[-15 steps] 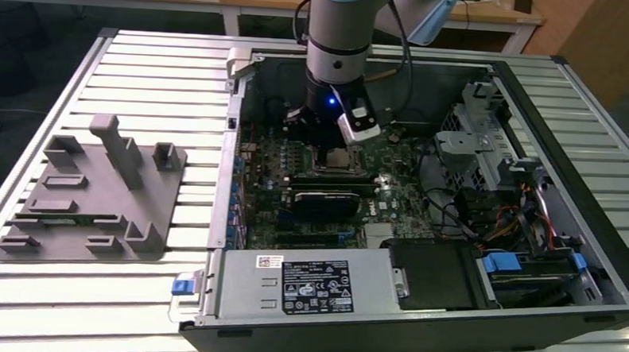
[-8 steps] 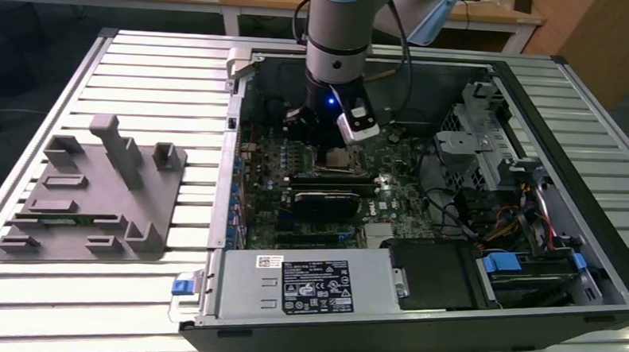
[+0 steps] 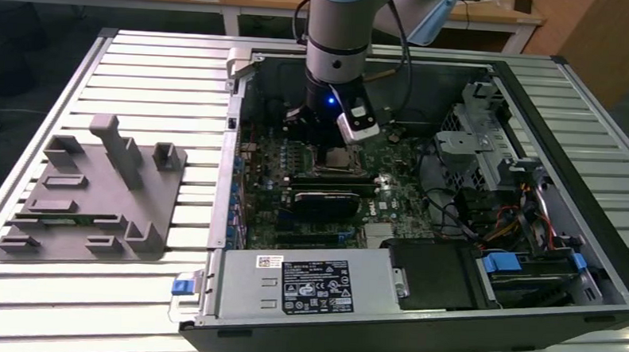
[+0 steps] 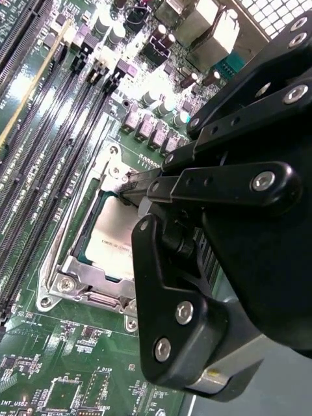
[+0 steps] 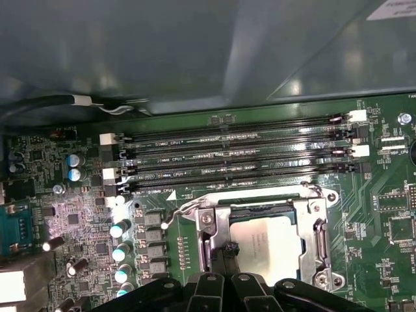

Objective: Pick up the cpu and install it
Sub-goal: 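Close the cpu cover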

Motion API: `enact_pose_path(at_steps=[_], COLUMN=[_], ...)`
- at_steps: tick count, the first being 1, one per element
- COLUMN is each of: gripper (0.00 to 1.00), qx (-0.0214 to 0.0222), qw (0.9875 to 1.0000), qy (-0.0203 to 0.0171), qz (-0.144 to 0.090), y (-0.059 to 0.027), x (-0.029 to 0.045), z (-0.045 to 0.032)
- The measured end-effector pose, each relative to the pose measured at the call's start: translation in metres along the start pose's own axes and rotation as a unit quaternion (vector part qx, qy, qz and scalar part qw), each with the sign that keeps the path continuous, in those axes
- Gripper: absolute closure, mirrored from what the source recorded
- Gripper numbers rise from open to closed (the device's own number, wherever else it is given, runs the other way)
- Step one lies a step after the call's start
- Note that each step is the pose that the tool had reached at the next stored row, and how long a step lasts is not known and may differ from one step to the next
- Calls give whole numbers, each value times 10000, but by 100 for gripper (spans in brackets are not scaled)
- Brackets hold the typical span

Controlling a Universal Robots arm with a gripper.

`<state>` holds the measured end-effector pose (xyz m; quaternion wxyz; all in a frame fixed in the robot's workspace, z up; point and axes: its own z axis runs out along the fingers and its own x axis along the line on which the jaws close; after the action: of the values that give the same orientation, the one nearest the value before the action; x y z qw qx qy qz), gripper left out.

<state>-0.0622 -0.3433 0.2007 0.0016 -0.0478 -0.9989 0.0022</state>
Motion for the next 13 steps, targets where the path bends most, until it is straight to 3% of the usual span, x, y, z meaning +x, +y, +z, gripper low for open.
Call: enact_pose_path(at_steps=[13], gripper=[89], qx=[0], qw=[10000], qy=[0], qz=[0], y=[3], x=[-36], z=[5])
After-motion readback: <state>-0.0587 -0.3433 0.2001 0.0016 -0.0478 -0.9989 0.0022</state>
